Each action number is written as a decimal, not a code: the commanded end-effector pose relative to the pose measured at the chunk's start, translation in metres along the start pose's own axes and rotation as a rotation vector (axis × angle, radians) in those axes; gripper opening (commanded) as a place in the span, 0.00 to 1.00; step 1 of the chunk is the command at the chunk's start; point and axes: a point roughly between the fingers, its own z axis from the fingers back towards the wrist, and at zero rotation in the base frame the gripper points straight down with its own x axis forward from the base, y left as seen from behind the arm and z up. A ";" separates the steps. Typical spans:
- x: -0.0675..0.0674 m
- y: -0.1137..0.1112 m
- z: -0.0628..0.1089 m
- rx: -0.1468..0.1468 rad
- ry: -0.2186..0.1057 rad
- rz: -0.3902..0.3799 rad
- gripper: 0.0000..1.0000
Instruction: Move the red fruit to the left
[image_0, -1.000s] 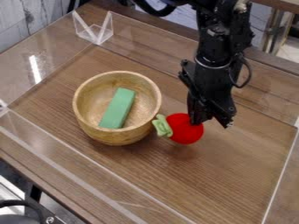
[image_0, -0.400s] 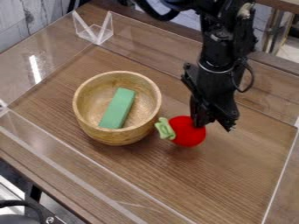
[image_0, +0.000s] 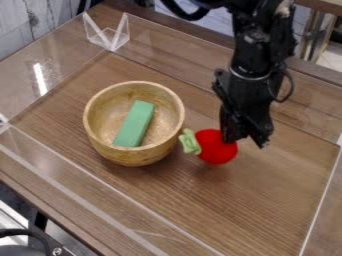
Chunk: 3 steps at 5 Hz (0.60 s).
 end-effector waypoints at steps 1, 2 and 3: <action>0.011 0.004 0.016 0.015 -0.054 -0.041 0.00; 0.011 0.004 0.021 0.009 -0.063 -0.070 0.00; 0.010 0.009 0.020 0.010 -0.070 -0.069 0.00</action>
